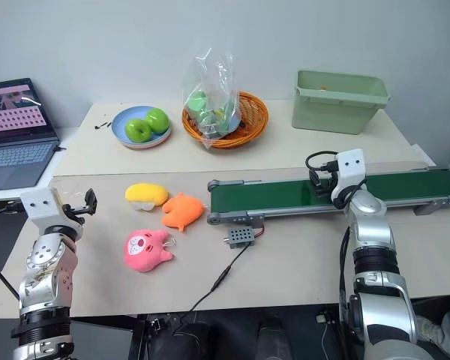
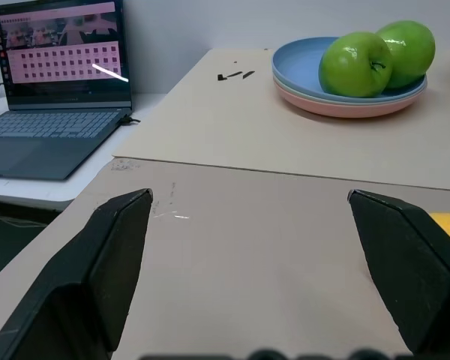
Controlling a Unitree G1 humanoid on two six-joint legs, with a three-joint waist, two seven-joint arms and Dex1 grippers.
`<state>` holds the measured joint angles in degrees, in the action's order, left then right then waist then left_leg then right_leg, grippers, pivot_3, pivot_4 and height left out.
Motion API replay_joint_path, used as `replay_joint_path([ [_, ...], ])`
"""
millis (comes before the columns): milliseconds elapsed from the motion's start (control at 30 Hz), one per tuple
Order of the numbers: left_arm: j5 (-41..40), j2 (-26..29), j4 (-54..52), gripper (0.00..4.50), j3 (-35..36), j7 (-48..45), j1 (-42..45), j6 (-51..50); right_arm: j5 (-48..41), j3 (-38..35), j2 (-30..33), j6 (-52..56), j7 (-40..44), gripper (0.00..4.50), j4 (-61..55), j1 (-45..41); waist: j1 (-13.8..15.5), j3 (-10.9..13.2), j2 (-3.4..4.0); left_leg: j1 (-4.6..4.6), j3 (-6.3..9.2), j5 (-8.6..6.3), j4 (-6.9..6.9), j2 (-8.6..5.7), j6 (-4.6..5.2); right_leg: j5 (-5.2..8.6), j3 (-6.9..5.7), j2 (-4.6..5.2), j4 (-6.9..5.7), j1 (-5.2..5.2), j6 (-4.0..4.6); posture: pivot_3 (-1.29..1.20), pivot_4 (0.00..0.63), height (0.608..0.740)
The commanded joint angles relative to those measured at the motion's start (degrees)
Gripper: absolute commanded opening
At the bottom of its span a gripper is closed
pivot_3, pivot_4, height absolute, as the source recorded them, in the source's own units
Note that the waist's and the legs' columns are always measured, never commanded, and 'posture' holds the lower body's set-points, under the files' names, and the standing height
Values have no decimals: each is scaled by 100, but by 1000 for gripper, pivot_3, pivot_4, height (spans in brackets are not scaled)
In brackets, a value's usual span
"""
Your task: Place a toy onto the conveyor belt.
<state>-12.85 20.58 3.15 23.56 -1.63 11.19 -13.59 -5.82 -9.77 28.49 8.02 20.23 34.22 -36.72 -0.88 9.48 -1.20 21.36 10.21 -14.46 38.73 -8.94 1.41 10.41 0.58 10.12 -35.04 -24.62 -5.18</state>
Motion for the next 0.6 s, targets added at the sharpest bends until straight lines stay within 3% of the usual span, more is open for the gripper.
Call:
replay_joint_path([
  [33,88,91,-218,4458,-100,-98,80,151,-121,-5,-10,-49,175,4500,-502,-3,0,0,0,0,0,0,0,0,0,0,0,0,0,0,0,0,150,740],
  [267,167,67,-204,4458,-236,-195,79,187,-1208,707,-171,874,2108,4500,-2750,88,-45,0,0,6,-37,-13,1,48,-5,-13,28,-42,8,-21,10,0,150,740],
  [500,167,64,-130,4458,-234,-176,124,236,-2368,1318,310,1434,3920,4500,-4853,829,51,0,-1,15,-46,-36,5,105,-42,-22,23,-101,10,-47,29,0,150,740],
  [600,68,5,-141,4458,-172,-148,148,172,-2353,1494,448,1303,4244,4500,-5040,971,67,0,-2,17,-55,-43,11,102,-32,-23,27,-97,14,-47,30,0,150,740],
])
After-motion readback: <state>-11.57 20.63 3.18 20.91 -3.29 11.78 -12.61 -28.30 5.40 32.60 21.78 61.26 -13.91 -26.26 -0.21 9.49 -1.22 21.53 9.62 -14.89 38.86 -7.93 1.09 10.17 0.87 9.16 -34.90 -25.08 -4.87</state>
